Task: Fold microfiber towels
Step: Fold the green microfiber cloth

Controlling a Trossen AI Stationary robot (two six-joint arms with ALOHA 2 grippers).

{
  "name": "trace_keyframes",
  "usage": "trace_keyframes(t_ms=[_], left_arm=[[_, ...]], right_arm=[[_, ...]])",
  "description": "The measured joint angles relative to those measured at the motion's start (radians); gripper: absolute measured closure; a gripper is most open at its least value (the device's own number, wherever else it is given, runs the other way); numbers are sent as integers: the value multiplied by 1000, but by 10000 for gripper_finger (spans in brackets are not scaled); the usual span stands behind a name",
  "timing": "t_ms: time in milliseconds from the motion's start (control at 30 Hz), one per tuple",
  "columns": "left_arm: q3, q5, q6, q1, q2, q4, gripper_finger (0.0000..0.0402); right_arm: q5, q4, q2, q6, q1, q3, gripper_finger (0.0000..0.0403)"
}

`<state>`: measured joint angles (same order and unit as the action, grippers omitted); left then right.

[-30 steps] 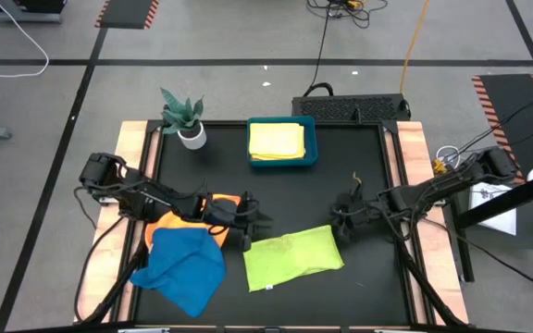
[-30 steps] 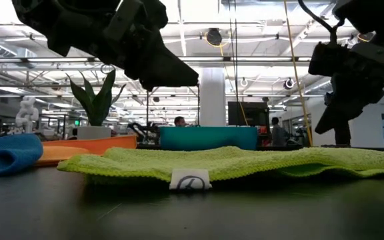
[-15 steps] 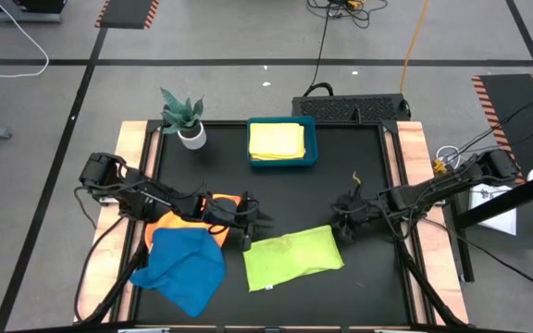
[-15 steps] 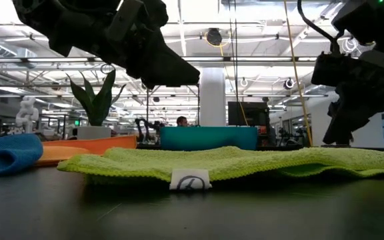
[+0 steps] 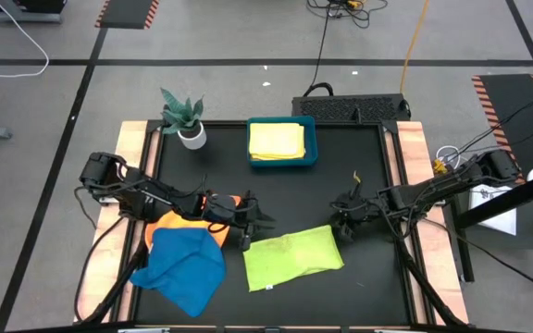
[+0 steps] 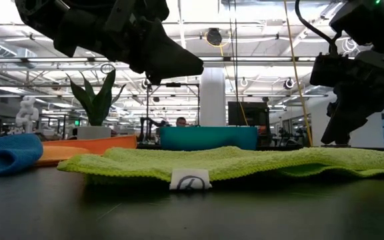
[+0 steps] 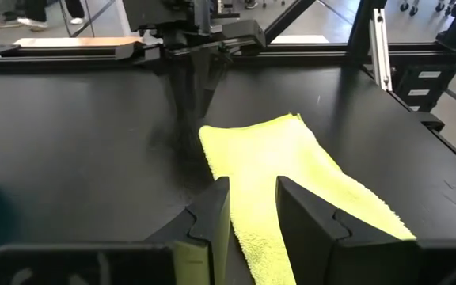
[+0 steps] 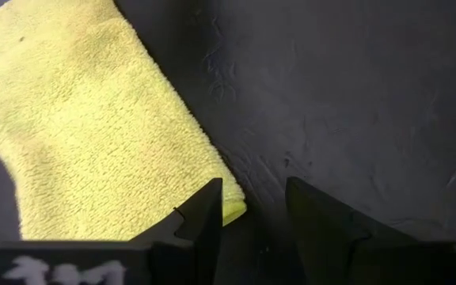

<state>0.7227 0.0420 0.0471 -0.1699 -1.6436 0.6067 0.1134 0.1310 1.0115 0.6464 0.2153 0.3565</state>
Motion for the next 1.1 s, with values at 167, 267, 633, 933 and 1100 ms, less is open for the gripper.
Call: trace_keyframes(t_ms=[167, 267, 633, 933, 1100], left_arm=[[0, 0, 0, 0, 0, 0, 295], [0, 0, 0, 0, 0, 0, 295], [0, 1, -12, 3, 0, 0, 295], [0, 1, -8, 3, 0, -1, 295], [0, 1, 4, 3, 0, -1, 295]], right_arm=[[16, 0, 0, -1, 0, 0, 272], [15, 0, 0, -2, 0, 0, 272], [74, -9, 0, -4, 0, 0, 272], [74, -60, 0, -34, 0, 0, 272], [73, -60, 0, -37, 0, -2, 273]])
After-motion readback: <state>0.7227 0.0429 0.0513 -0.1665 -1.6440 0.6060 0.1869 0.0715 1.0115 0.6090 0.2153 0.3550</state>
